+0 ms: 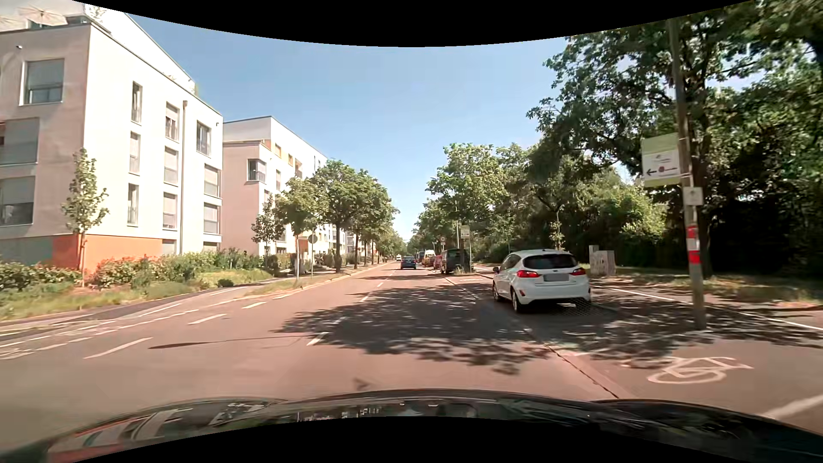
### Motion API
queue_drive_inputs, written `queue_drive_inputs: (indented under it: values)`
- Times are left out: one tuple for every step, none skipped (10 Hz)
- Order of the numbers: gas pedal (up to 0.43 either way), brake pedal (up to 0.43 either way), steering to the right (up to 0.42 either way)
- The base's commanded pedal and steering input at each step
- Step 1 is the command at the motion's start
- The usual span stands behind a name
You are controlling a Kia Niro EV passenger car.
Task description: Follow the waypoints while adhering to traffic rules and regulations
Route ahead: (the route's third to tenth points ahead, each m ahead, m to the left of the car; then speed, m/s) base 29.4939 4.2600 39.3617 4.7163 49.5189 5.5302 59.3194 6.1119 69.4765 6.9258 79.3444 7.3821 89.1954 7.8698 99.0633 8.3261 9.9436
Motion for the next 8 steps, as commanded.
queue_drive_inputs:
  values:
    - [0.059, 0.000, -0.009]
    - [0.059, 0.000, -0.008]
    - [0.059, 0.000, -0.008]
    - [0.047, 0.000, -0.008]
    - [0.047, 0.000, -0.007]
    - [0.047, 0.000, -0.007]
    - [0.047, 0.000, -0.007]
    - [0.047, 0.000, -0.008]
